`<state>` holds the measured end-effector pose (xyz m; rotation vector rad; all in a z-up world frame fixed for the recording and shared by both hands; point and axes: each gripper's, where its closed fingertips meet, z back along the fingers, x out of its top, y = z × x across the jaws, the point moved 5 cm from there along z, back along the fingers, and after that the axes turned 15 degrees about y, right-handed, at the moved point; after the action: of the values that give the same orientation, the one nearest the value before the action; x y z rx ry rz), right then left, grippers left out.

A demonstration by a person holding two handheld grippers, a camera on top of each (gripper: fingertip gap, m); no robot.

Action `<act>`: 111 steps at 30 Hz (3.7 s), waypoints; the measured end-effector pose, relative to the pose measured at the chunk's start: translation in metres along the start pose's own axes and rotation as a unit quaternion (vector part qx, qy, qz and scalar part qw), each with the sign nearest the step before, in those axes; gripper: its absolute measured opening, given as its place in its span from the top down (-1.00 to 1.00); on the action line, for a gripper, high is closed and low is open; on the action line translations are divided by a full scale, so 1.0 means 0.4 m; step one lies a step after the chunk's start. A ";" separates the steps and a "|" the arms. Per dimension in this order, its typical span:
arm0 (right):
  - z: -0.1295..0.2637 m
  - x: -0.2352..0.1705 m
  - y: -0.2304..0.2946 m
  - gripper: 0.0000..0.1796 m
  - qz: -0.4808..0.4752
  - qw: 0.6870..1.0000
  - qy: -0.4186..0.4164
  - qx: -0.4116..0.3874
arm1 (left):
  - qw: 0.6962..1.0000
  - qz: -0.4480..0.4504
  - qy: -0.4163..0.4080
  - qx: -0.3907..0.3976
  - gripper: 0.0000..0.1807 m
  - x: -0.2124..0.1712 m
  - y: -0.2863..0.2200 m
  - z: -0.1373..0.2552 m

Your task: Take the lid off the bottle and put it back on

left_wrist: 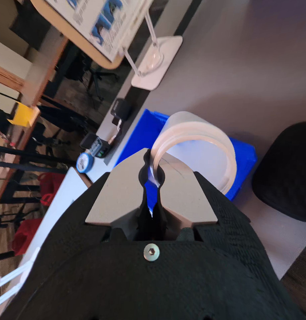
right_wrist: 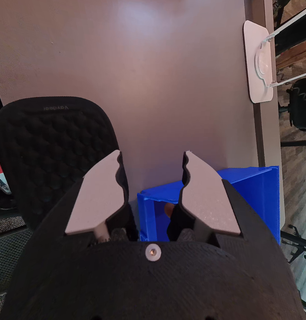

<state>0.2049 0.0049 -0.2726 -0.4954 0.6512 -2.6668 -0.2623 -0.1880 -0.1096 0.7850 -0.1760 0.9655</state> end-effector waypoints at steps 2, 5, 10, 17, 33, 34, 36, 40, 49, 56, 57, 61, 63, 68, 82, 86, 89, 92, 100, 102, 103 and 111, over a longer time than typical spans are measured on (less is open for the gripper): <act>-0.003 0.005 0.000 0.26 -0.001 1.000 -0.010 0.002 | 1.000 -0.012 -0.029 0.003 0.96 0.053 0.006 0.039; -0.009 0.010 0.002 0.26 -0.001 1.000 -0.018 0.007 | 0.996 -0.032 -0.082 -0.026 0.96 0.148 -0.011 0.078; -0.014 0.004 0.004 0.26 -0.004 1.000 -0.015 0.009 | 0.979 -0.092 -0.079 -0.161 0.96 0.298 -0.109 0.049; -0.014 -0.005 0.007 0.26 -0.007 1.000 -0.014 0.010 | 0.944 -0.215 0.020 -0.248 0.96 0.460 -0.284 -0.110; -0.031 -0.028 0.010 0.25 -0.018 0.999 -0.019 0.020 | 0.908 -0.292 0.123 -0.275 0.95 0.518 -0.401 -0.293; -0.032 -0.029 0.010 0.25 -0.019 0.999 -0.019 0.020 | 0.908 -0.290 0.123 -0.277 0.95 0.515 -0.401 -0.297; -0.033 -0.029 0.009 0.25 -0.020 0.999 -0.019 0.021 | 0.908 -0.288 0.126 -0.277 0.95 0.511 -0.402 -0.307; -0.037 -0.027 0.011 0.25 -0.018 0.999 -0.017 0.023 | 0.910 -0.286 0.124 -0.273 0.94 0.510 -0.404 -0.321; -0.038 -0.029 0.010 0.25 -0.020 0.999 -0.017 0.023 | 0.920 -0.262 0.106 -0.271 0.64 0.519 -0.387 -0.320; -0.034 -0.032 0.009 0.25 -0.023 0.999 -0.018 0.021 | 0.953 -0.195 -0.003 -0.232 0.51 0.527 -0.296 -0.225; -0.035 -0.033 0.009 0.25 -0.023 0.999 -0.018 0.022 | 0.958 -0.178 -0.026 -0.223 0.49 0.518 -0.278 -0.202; -0.037 -0.033 0.007 0.25 -0.024 0.999 -0.021 0.020 | 0.980 -0.094 -0.075 -0.156 0.46 0.389 -0.207 -0.150; -0.035 -0.031 0.006 0.25 -0.026 0.999 -0.022 0.019 | 0.994 -0.031 -0.051 -0.096 0.42 0.268 -0.174 -0.181; -0.020 -0.016 0.006 0.25 -0.020 0.999 -0.033 0.015 | 0.991 0.066 0.111 -0.029 0.13 -0.058 -0.140 -0.389; -0.018 -0.014 0.003 0.26 -0.018 1.000 -0.024 0.011 | 0.963 0.154 0.136 -0.176 0.26 -0.127 -0.159 -0.634; -0.019 -0.009 0.003 0.26 -0.017 0.999 -0.028 0.011 | 0.966 0.165 0.119 -0.160 0.26 -0.135 -0.162 -0.624; -0.014 -0.001 0.001 0.26 -0.017 0.999 -0.038 0.004 | 0.977 0.191 0.064 -0.069 0.26 -0.125 -0.140 -0.562; -0.004 0.017 -0.006 0.27 -0.021 0.998 -0.065 -0.008 | 0.980 0.193 -0.011 0.046 0.26 -0.088 -0.131 -0.434; 0.055 0.160 0.013 0.33 0.002 0.981 -0.185 -0.062 | 0.985 0.025 -0.165 0.039 0.26 0.148 -0.406 -0.106; 0.083 0.216 0.040 0.36 0.019 0.971 -0.229 -0.067 | 0.986 -0.026 -0.166 0.015 0.26 0.187 -0.490 -0.078; 0.099 0.245 0.054 0.37 0.024 0.964 -0.257 -0.068 | 0.986 -0.044 -0.162 0.010 0.26 0.200 -0.521 -0.074; 0.136 0.429 0.134 0.54 0.037 0.923 -0.377 -0.059 | 0.983 -0.132 -0.127 -0.029 0.26 0.256 -0.634 -0.124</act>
<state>0.0899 -0.1302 -0.2110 -1.3956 0.5595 -2.1081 -0.0121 -0.1679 -0.2294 0.8523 -0.3130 0.6055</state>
